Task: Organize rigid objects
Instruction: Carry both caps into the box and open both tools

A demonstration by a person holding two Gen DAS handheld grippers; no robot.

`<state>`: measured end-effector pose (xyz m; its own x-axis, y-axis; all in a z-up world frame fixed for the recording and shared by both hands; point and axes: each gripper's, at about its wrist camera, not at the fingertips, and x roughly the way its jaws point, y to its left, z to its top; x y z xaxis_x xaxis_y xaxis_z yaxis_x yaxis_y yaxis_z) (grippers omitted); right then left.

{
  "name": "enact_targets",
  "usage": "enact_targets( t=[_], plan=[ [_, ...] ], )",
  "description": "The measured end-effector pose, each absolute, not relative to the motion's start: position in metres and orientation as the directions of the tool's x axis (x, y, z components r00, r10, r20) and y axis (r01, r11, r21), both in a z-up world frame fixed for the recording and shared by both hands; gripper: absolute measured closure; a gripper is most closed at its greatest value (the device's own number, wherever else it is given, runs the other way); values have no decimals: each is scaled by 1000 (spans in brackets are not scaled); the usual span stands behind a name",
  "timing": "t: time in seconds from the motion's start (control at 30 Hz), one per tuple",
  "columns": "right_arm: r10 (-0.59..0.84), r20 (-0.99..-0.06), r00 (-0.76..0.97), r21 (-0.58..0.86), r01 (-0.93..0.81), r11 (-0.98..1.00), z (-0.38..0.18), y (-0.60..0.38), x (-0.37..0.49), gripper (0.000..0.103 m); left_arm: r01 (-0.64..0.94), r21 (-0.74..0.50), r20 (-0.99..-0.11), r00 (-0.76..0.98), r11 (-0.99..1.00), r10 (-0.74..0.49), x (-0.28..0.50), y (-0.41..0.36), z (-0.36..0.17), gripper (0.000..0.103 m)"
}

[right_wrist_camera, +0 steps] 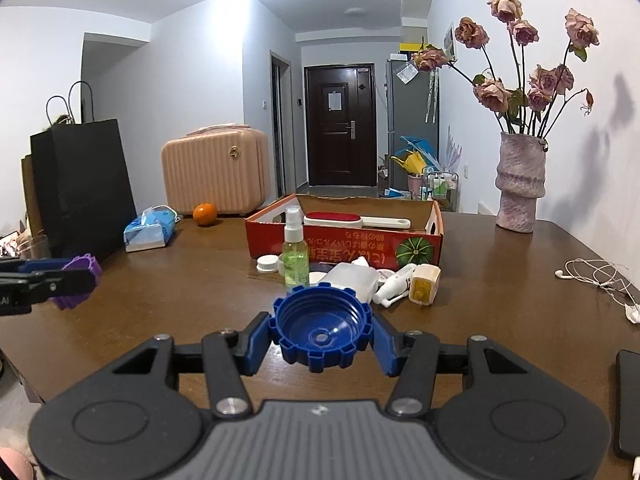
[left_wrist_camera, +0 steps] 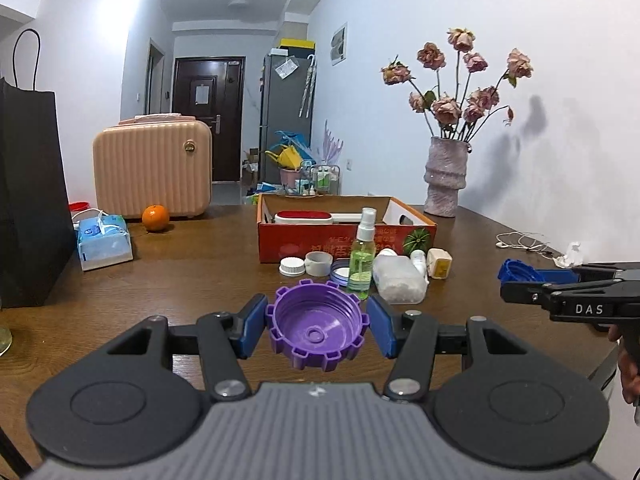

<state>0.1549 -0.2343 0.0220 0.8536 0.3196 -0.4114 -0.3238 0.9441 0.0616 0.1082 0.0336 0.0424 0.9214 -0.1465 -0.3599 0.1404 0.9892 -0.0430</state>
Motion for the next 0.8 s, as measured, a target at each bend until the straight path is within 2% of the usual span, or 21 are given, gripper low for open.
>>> enact_targets(
  t=[0.3, 0.5, 0.67, 0.8],
  plan=[
    [328, -402, 855, 70, -328, 942, 32, -246, 200, 51, 145, -68, -368, 916, 987, -159, 160, 41, 50, 48],
    [350, -385, 854, 87, -344, 935, 56, -254, 273, 51, 177, -88, -364, 910, 980, -197, 245, 56, 77, 48],
    [370, -438, 819, 140, -345, 928, 67, -260, 376, 51, 215, -113, -435, 867, 970, -243, 355, 52, 89, 48],
    [377, -520, 766, 172, -339, 925, 62, -252, 475, 51, 223, -94, -530, 814, 970, -239, 457, 35, 69, 48]
  ],
)
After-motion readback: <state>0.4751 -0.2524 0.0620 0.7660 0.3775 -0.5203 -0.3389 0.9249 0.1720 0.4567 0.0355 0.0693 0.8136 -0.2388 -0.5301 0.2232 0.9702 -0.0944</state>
